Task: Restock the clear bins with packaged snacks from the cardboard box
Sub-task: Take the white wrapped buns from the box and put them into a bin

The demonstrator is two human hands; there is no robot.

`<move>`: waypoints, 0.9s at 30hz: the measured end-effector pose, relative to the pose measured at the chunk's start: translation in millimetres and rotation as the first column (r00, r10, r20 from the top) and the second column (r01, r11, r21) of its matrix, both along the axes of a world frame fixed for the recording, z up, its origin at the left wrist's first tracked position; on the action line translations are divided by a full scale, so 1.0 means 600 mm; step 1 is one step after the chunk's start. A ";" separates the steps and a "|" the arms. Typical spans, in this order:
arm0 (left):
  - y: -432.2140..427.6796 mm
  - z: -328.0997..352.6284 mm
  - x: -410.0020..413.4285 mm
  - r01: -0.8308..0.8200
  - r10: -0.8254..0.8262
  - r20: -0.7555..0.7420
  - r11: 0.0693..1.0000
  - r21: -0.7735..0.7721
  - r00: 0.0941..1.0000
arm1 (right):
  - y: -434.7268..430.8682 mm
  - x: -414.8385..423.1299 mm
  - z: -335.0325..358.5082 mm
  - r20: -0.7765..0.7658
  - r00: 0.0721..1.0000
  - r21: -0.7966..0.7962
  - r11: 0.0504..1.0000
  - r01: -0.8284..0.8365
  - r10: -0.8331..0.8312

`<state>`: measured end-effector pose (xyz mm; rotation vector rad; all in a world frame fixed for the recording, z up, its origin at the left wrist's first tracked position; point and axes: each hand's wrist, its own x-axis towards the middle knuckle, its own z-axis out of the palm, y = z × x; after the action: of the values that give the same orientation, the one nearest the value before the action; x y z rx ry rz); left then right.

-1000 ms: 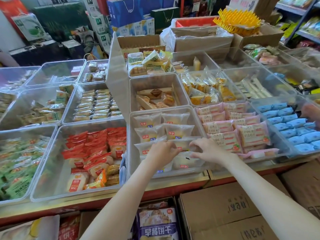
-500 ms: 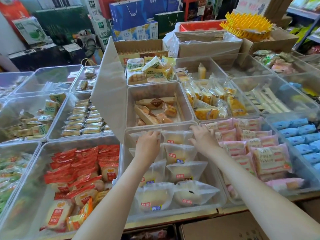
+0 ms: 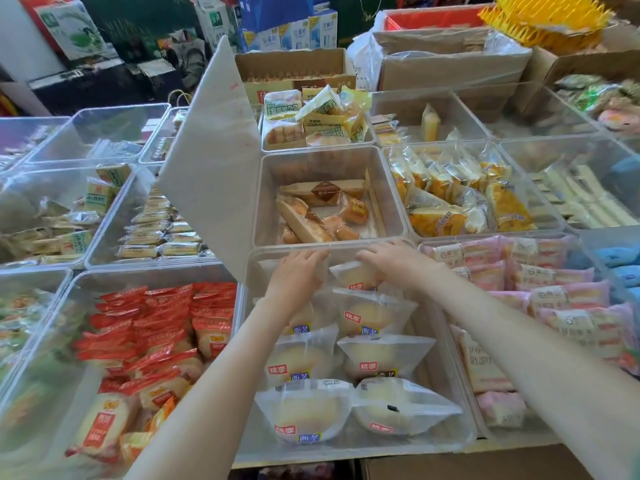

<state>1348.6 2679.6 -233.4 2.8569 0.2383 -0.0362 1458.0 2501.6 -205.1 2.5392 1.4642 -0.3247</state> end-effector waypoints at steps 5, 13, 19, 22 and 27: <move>-0.030 0.034 -0.054 -0.042 0.052 0.060 0.985 -0.166 0.997 | -0.023 -0.029 -0.009 -0.037 0.989 0.155 0.977 0.149 -0.145; -0.086 0.038 -0.218 0.272 -0.263 -0.286 0.962 -0.009 0.921 | -0.145 -0.239 0.010 -0.317 0.946 0.213 0.977 0.008 0.061; -0.096 0.041 -0.229 0.365 -0.267 -0.385 0.908 0.207 0.883 | -0.151 -0.254 0.002 -0.224 0.968 0.029 0.994 -0.108 0.112; -0.096 0.042 -0.231 0.379 -0.284 -0.372 0.901 0.210 0.883 | -0.136 -0.256 0.000 -0.166 0.969 -0.048 0.980 -0.192 0.182; -0.072 0.030 -0.239 0.414 -0.347 -0.309 0.890 0.190 0.886 | -0.125 -0.224 0.006 -0.181 0.966 -0.114 0.972 -0.207 0.184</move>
<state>1205.3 2636.5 -215.3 3.0979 -0.3024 -0.5089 1323.6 2426.6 -201.7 2.2888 1.6784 -0.5968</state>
